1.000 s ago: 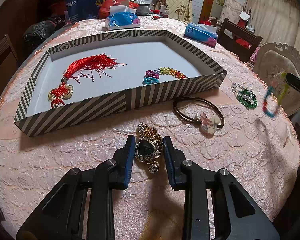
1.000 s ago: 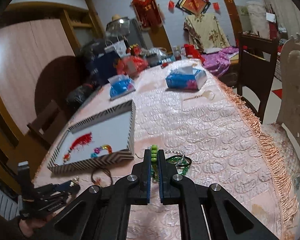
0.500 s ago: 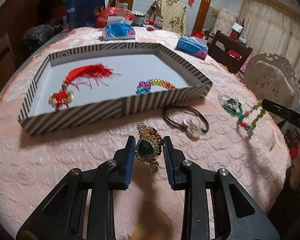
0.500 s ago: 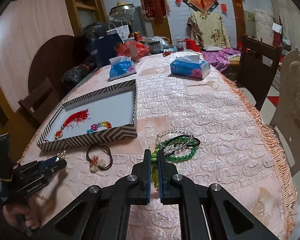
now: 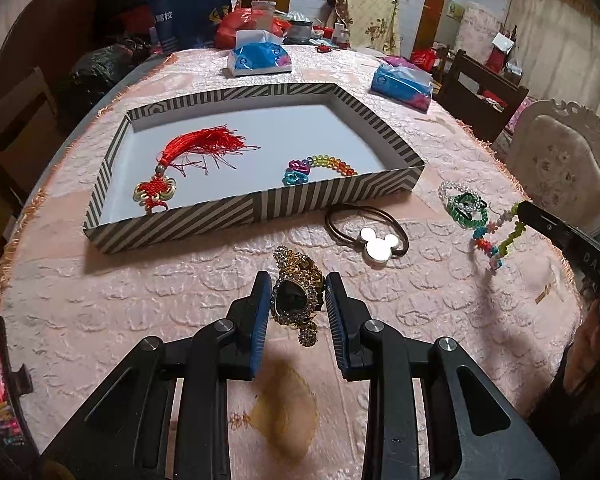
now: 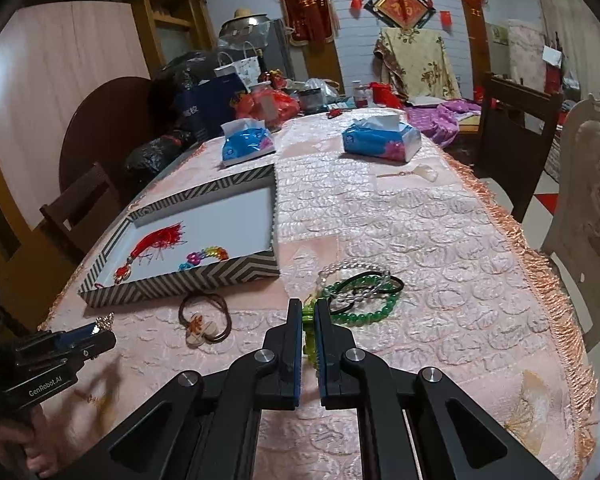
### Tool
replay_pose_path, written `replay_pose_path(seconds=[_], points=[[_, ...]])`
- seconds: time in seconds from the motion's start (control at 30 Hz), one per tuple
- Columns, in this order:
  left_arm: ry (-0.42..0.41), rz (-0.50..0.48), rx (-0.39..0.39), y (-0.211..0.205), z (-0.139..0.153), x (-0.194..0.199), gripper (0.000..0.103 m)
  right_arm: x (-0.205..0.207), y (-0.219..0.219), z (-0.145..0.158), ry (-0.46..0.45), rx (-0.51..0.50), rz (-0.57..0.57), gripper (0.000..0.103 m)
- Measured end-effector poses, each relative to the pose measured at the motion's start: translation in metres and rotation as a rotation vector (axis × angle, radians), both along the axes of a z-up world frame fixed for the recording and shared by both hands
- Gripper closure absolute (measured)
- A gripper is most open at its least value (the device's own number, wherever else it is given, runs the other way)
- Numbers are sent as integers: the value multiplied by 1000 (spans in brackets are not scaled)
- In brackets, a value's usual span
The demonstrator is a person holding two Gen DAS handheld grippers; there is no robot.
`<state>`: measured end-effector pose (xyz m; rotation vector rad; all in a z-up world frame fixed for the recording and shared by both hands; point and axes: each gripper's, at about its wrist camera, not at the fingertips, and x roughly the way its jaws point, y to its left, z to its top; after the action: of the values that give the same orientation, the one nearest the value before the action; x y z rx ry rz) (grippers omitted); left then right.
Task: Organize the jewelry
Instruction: 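Pull a colorful bead strand out of the cluster with the right tool, then carry the bead strand into the tray with the right tool while the left tool drops the brooch there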
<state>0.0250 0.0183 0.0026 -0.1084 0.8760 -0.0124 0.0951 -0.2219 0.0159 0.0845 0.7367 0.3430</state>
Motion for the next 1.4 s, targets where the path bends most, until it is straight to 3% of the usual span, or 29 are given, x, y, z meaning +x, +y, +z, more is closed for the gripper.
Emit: replay_pose_path(seconds=[0.3, 0.83, 1.17, 1.4], points=[[-5, 8, 6, 1, 4, -5, 77, -8, 1, 0, -11, 14, -3, 98], [-25, 23, -17, 11, 6, -9, 77, -14, 12, 11, -79, -55, 11, 98], [-80, 27, -24, 30, 29, 19, 77, 11, 19, 40, -97, -2, 11, 98], [-126, 78, 9, 55, 45, 68, 77, 34, 42, 66, -138, -13, 37, 98]])
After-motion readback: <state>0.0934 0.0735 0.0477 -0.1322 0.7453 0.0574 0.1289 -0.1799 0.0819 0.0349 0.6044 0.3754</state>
